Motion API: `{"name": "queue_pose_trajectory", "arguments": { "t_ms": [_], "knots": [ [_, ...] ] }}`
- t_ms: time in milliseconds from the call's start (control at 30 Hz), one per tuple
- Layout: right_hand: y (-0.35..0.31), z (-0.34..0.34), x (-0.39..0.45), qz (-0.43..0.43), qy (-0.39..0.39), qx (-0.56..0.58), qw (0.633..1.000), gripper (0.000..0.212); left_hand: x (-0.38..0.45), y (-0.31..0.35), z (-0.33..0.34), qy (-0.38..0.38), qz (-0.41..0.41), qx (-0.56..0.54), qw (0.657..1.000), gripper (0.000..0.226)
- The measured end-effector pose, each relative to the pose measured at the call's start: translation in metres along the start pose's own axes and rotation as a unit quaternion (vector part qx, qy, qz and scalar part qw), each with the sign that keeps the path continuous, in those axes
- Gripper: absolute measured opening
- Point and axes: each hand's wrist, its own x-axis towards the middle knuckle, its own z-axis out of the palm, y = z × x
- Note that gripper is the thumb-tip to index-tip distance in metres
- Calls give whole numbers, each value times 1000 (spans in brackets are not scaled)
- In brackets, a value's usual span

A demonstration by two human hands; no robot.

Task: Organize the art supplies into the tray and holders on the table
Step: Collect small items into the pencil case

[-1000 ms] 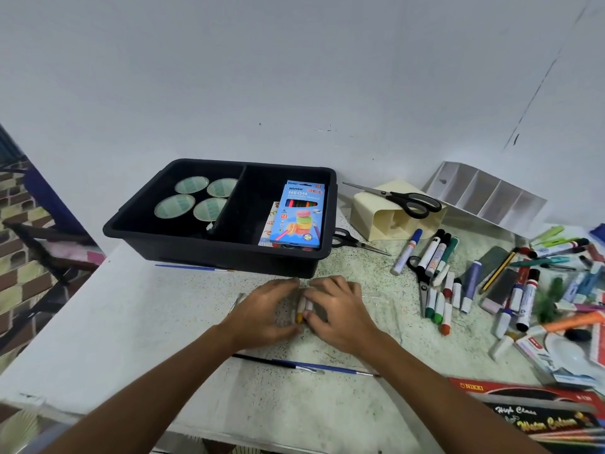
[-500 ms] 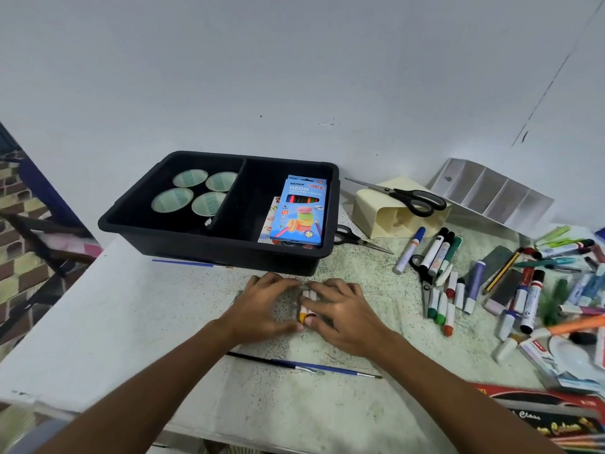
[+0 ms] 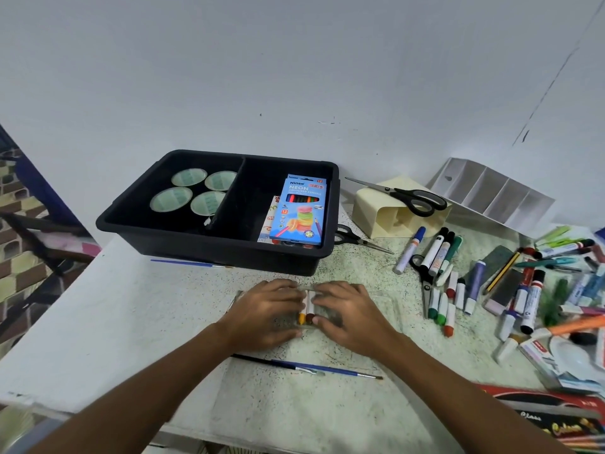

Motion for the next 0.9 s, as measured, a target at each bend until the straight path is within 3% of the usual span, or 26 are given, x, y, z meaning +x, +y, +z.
{"name": "queue_pose_trajectory", "arguments": {
  "t_ms": [500,733,900],
  "knots": [
    [-2,2,1,0,19,-3,1000,37,17,0,-13,-93,46,56,993,35],
    [-3,4,5,28,-16,-17,999,61,16,1,-13,-100,31,48,993,34],
    [1,-1,7,38,-27,20,999,54,13,3,-10,-79,12,17,997,34]
  ]
}}
